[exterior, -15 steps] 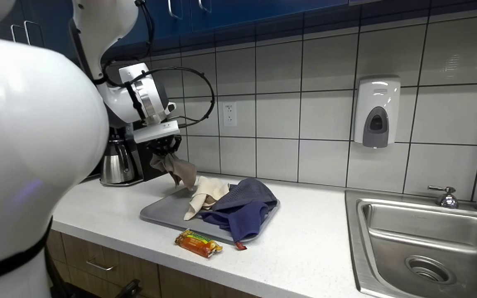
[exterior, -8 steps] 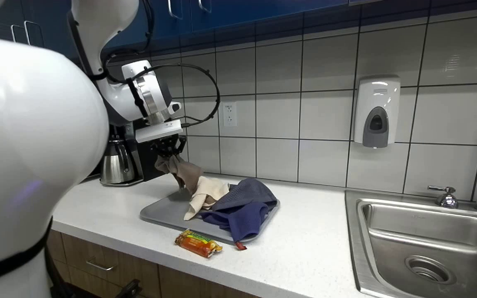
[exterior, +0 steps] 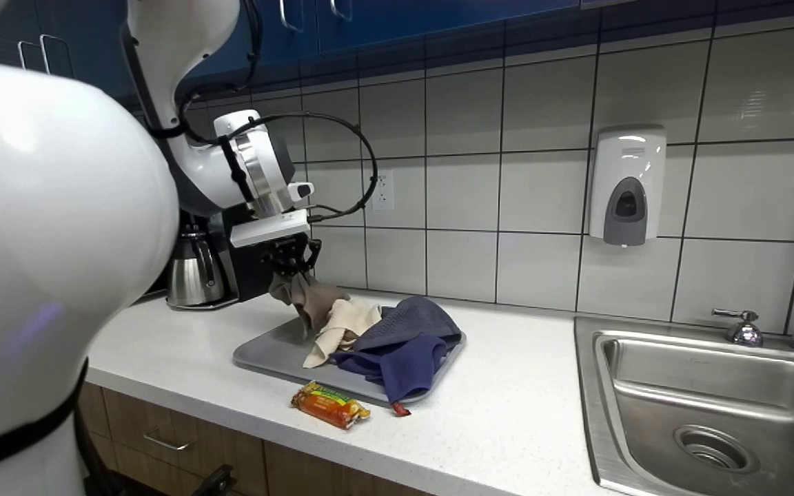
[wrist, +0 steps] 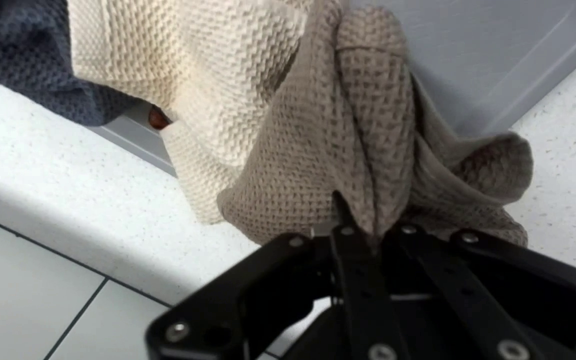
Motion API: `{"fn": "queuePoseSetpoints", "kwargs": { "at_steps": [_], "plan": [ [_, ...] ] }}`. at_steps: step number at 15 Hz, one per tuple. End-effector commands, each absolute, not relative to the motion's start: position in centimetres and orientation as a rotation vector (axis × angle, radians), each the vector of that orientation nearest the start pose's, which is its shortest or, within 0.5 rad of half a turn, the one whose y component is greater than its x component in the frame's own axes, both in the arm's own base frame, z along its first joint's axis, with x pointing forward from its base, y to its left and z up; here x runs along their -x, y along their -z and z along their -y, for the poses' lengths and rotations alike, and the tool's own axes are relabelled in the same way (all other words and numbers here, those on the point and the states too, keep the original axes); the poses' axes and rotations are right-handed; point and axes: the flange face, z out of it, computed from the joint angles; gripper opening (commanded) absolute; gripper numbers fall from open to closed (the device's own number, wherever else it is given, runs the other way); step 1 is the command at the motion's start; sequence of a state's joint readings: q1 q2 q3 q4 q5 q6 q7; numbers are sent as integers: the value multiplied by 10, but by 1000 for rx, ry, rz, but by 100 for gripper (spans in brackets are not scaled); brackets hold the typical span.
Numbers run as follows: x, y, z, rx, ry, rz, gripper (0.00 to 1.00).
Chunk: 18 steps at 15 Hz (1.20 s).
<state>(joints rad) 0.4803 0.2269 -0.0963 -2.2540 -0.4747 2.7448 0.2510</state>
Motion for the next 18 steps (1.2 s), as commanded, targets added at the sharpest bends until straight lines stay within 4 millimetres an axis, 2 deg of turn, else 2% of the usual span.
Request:
{"fn": "queuePoseSetpoints", "kwargs": {
  "at_steps": [1,10,18],
  "plan": [
    [-506,-275,-220,3198,446,830,2],
    [-511,-242,-209,3257,281,709,2],
    [-512,-217,-215,3244,181,677,2]
  ]
}}
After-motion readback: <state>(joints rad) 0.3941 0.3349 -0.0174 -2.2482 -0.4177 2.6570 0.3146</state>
